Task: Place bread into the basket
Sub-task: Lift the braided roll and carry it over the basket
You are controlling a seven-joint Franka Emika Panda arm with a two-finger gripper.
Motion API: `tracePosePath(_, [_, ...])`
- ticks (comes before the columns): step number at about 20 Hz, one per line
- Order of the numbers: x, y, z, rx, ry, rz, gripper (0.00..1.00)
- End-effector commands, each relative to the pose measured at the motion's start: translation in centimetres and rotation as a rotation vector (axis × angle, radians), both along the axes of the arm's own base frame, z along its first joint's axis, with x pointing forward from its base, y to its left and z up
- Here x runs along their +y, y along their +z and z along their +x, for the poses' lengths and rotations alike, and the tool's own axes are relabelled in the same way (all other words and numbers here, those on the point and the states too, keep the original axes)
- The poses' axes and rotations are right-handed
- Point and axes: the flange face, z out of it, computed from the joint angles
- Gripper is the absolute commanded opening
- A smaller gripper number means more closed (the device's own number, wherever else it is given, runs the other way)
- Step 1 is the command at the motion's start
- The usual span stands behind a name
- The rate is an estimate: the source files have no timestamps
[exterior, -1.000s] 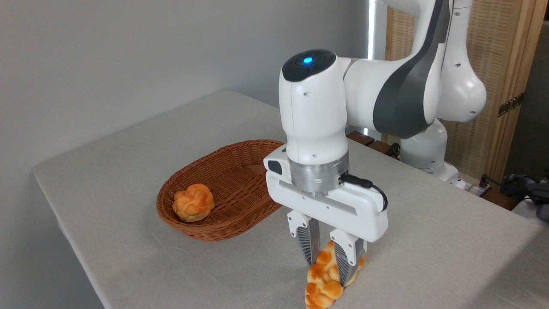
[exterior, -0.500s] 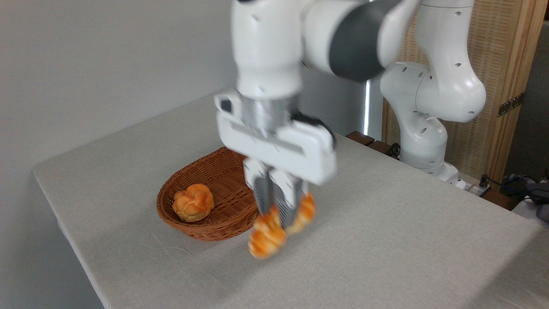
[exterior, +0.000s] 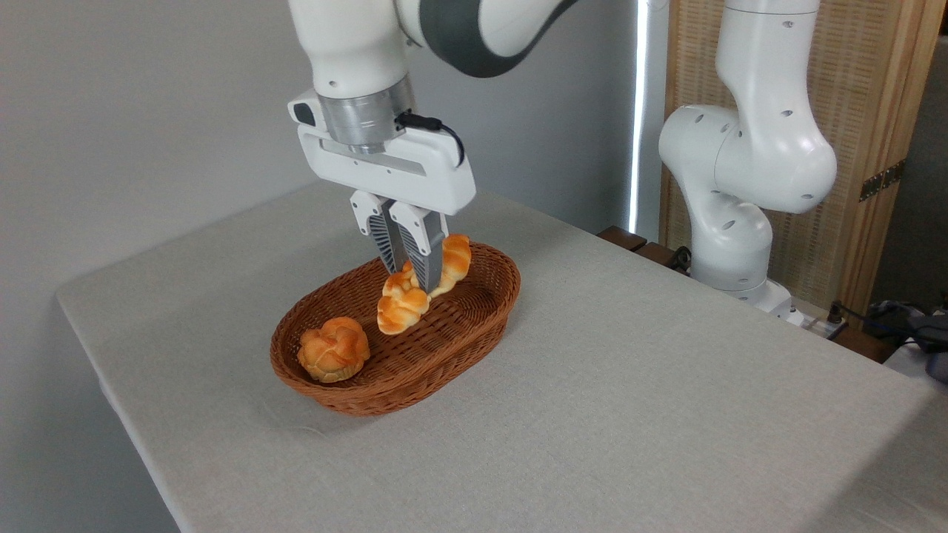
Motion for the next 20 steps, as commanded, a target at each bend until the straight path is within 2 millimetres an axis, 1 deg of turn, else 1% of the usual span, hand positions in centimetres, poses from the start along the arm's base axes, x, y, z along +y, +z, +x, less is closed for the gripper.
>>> tracePosePath(1, [-0.7, -1.2, 0.2, 0.048, 0.002, -0.008, 0.35])
tracePosePath(2, [-1.3, -2.0, 0.3, 0.064, 0.0, -0.004, 0.5])
tracePosePath(4, [-1.5, -2.8, 0.5, 0.08, 0.014, -0.001, 0.55])
tracePosePath(5, [-1.8, -2.9, 0.5, 0.083, 0.011, 0.0, 0.61])
tracePosePath(7, [-2.2, -3.3, 0.3, 0.09, 0.0, 0.003, 0.65])
tracePosePath(8, [-2.2, -3.3, 0.3, 0.091, 0.001, 0.003, 0.74])
tracePosePath(9, [-2.2, -3.3, 0.3, 0.091, 0.001, 0.003, 0.81])
tracePosePath(12, [-2.2, -3.3, 0.3, 0.09, -0.002, 0.007, 0.89])
tracePosePath(13, [-2.2, -3.4, 0.4, 0.089, -0.002, 0.009, 0.93])
tracePosePath(17, [-2.2, -3.3, 0.4, 0.085, -0.002, 0.009, 1.0])
tracePosePath(20, [-2.2, -3.2, 0.5, 0.08, 0.0, 0.009, 1.0])
